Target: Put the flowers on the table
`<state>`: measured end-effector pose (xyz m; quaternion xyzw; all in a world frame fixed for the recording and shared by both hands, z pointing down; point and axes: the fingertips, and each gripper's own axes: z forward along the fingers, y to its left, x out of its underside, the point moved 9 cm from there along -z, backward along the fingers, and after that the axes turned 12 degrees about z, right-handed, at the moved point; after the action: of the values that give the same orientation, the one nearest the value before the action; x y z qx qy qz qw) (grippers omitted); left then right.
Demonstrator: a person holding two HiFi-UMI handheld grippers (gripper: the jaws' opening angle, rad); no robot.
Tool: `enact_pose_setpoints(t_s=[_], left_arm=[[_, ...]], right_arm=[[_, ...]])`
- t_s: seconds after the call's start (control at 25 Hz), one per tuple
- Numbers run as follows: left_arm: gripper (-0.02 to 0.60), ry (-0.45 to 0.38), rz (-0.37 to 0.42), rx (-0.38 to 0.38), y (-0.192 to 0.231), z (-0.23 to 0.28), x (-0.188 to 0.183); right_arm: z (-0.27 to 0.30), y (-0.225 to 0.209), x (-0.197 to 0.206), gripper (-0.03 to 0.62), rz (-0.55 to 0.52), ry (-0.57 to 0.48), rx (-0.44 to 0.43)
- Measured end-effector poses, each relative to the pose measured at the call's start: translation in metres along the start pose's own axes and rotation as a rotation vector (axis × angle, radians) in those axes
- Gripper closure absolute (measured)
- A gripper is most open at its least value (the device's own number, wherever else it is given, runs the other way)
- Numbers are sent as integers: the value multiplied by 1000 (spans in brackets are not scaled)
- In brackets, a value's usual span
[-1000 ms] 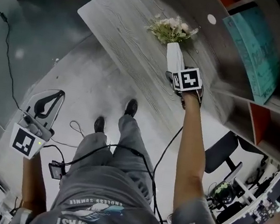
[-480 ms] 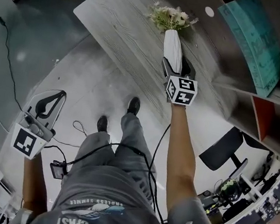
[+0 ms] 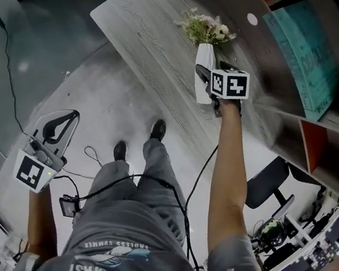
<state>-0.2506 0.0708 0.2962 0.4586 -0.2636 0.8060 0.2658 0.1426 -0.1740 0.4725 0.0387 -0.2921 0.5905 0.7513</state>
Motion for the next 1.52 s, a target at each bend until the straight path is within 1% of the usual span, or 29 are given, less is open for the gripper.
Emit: enact_pose_setpoints(t_s=[0.24,0.44,0.48,0.52,0.56,0.64,0.68,0.76,0.92,1.04,1.16,1.24,1.32,1.44,1.52], left_arm=[[565,10,-27,-36,3,-10,7],[565,21,-38,-60,6,-18,13],[565,21,-41,-64,7,-19,14],[565,20,-44,-67,7,-20,14],[565,18,-46,-69,8,-20,15],[565,20,-50,-71,8,-21,15],[565,21,-50,-70,9,-22,15],[565,20,-47,-66,10,-21,14],[565,6,-37,-50,11,-15,11],[565,5,-32,-37,10,-11,9],[565,2,-23,-29,11,-10,6],[565,2,-16,-23,12,-10,5],[565,2,-11,-19,11,-10,4],[565,1,-3,-10,8,-8,4],[565,-2,6,-1,7,-6,3]], right_arm=[[30,6,-36,227,8,98,-9],[53,-1,-44,229,-2,175,51],[55,-2,-43,238,1,187,57],[57,-2,-43,255,3,195,61],[56,-1,-43,258,0,197,65],[51,2,-42,264,-11,172,68],[47,5,-42,265,-15,143,63],[35,10,-42,267,-17,51,39],[11,18,-39,267,-10,-225,-20],[-10,20,-33,267,-27,-448,-3],[-28,26,-22,267,-83,-632,23],[-38,32,-13,267,-127,-715,50],[-47,36,-2,267,-153,-775,92],[-60,38,20,267,-162,-848,166],[-69,39,38,267,-158,-880,214]])
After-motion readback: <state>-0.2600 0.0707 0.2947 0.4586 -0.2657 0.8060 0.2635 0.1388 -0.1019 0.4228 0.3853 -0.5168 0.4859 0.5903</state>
